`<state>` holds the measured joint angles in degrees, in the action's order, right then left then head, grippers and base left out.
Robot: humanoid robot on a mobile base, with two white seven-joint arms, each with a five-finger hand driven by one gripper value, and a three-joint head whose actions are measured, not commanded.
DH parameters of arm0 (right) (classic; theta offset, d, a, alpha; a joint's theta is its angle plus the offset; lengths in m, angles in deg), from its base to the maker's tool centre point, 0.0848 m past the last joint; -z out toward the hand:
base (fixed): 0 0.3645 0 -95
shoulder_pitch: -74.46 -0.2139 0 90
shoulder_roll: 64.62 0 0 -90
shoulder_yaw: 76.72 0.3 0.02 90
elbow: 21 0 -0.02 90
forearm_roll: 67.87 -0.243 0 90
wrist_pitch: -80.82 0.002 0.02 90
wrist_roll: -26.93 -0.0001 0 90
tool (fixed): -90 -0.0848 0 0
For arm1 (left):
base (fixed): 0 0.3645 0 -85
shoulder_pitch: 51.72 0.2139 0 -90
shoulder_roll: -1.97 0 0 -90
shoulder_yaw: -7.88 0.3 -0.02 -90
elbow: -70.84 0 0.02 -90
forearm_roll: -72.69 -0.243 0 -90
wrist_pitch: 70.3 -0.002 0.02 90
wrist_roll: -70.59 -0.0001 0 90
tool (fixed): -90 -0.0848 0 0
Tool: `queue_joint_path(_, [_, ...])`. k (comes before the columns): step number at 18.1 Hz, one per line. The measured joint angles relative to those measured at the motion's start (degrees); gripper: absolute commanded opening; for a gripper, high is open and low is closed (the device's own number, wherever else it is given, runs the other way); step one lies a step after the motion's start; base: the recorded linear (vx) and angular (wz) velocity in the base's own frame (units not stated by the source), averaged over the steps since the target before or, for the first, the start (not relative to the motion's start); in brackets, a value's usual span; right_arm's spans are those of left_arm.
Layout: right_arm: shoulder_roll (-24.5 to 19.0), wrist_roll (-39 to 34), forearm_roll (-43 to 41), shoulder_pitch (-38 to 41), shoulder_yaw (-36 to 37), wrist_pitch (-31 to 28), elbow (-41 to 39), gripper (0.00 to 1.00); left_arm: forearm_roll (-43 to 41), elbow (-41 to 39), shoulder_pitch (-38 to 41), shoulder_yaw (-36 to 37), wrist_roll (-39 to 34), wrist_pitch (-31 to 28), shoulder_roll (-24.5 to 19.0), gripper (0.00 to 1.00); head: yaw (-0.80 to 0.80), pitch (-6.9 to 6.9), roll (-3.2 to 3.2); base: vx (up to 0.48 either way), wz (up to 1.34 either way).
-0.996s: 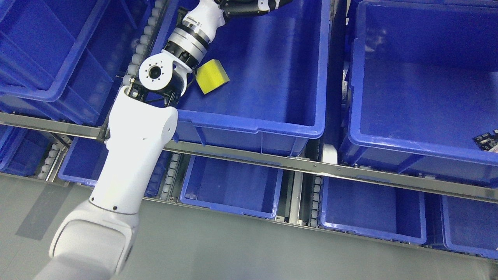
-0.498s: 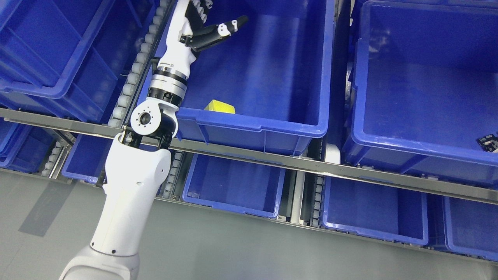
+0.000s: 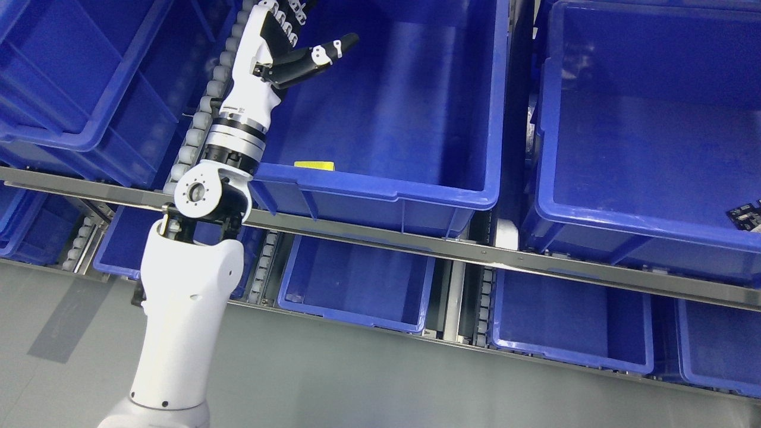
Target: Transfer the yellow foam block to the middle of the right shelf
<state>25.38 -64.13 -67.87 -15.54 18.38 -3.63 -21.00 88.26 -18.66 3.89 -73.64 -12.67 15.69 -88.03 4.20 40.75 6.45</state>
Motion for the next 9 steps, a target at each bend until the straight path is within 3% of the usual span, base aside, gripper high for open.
queue_joint_path(9, [0.0, 0.0, 0.0, 0.0, 0.0, 0.0, 0.0, 1.0, -0.01, -2.59, -0.92, -5.1, 1.93, -1.0, 0.0, 1.0, 0.0, 0.0, 0.0, 0.0, 0.0])
